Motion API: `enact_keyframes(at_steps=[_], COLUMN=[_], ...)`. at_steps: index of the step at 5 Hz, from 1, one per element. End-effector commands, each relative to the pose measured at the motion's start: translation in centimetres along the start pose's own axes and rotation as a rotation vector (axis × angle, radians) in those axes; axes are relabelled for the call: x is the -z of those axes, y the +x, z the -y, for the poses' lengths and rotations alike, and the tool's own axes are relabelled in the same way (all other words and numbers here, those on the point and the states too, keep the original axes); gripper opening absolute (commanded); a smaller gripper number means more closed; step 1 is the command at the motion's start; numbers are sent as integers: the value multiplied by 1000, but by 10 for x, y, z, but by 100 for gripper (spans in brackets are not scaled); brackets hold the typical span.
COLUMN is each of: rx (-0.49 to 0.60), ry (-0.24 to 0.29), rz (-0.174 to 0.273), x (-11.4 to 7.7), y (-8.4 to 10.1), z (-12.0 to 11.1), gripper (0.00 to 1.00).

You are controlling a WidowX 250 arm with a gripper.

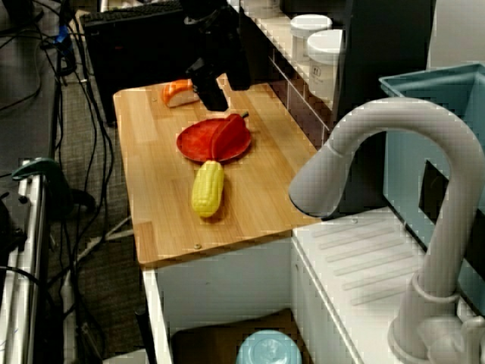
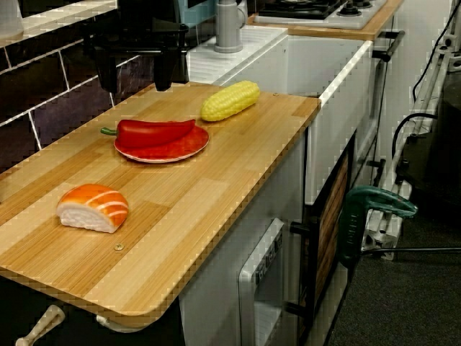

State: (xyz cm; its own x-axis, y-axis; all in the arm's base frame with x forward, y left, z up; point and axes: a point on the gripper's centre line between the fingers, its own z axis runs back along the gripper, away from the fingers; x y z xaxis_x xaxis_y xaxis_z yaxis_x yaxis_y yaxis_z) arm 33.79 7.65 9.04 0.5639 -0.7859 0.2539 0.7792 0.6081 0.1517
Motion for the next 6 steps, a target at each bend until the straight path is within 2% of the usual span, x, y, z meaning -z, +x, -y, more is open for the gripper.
enact_keyframes(at_steps=[1,3,5,6], rx=[150,182,318,358], ry=[-37,-95,-168,-179], rz=[21,-8,33,37], x=[-9,-5,5,12], y=[6,3,0,-2], z=[-1,9,17,19], gripper=[100,100,100,100])
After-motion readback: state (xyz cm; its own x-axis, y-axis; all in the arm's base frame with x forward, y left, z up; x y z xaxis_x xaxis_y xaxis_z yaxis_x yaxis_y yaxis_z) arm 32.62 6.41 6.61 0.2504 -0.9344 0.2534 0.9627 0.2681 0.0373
